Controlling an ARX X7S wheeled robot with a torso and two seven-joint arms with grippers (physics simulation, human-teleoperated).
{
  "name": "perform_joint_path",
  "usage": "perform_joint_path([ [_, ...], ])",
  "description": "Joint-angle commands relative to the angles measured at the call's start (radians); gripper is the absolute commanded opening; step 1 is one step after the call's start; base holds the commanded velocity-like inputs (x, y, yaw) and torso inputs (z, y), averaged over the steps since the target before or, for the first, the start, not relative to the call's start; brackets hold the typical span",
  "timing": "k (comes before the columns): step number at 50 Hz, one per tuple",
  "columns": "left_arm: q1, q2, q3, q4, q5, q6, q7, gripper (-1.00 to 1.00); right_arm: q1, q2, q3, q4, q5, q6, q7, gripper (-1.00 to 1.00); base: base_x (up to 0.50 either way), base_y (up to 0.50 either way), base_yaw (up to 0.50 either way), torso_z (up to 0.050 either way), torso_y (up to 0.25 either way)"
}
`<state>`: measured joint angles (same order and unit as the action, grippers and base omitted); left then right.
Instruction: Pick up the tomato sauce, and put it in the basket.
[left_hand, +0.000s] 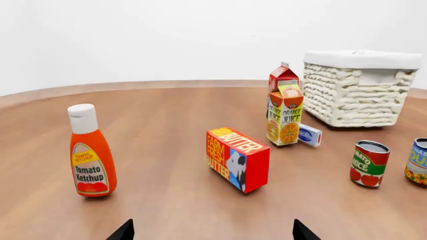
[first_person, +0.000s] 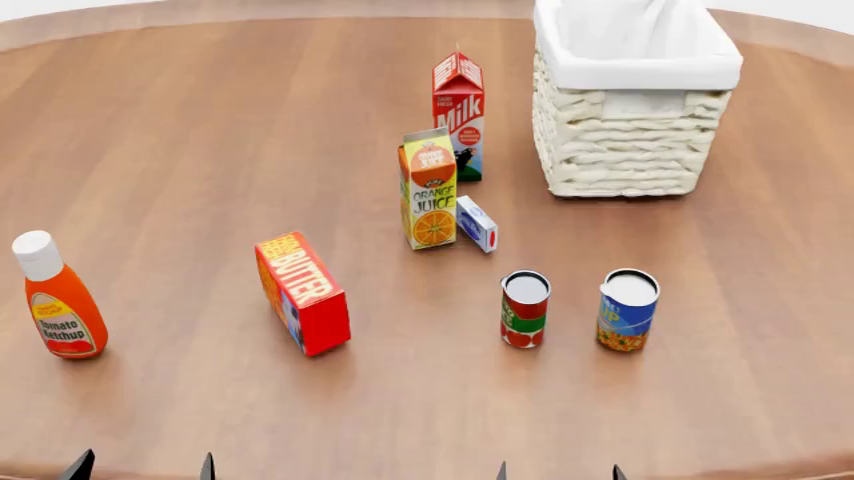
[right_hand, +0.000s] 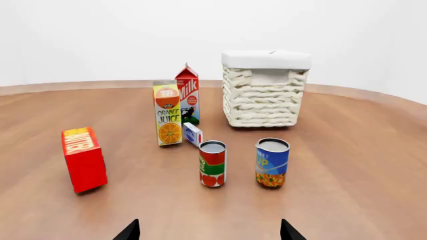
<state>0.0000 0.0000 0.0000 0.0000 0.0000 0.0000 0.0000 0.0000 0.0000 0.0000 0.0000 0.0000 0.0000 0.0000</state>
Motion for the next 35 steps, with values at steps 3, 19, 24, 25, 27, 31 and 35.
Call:
perform_joint_path([
  [3,0.009,-0.024,0.025,0.037,0.023,-0.001,-0.069,1.0,-0.016,0.026,-0.034,-0.065,-0.001,0.031,0.041,1.0,0.0,0.0,0.0,0.0,0.0],
  [19,0.202,-0.076,0.054,0.64,-0.014,-0.147,-0.104,1.0,-0.221,0.077,-0.033,-0.65,0.062,0.126,0.095,1.0,0.0,0.0,0.0,0.0,0.0],
  [24,0.249,-0.087,0.069,0.749,-0.001,-0.164,-0.119,1.0,-0.256,0.09,-0.039,-0.727,0.072,0.136,0.103,1.0,0.0,0.0,0.0,0.0,0.0],
  [25,0.254,-0.089,0.072,0.762,0.008,-0.163,-0.123,1.0,-0.258,0.092,-0.041,-0.731,0.069,0.131,0.105,1.0,0.0,0.0,0.0,0.0,0.0],
  [27,0.264,-0.093,0.073,0.785,0.002,-0.167,-0.126,1.0,-0.264,0.096,-0.044,-0.747,0.065,0.13,0.11,1.0,0.0,0.0,0.0,0.0,0.0],
  [31,0.26,-0.1,0.072,0.778,-0.006,-0.162,-0.133,1.0,-0.259,0.103,-0.05,-0.749,0.074,0.155,0.115,1.0,0.02,0.0,0.0,0.0,0.0],
  [35,0.255,-0.106,0.071,0.773,-0.009,-0.165,-0.141,1.0,-0.253,0.108,-0.059,-0.733,0.073,0.155,0.119,1.0,0.36,0.0,0.0,0.0,0.0],
])
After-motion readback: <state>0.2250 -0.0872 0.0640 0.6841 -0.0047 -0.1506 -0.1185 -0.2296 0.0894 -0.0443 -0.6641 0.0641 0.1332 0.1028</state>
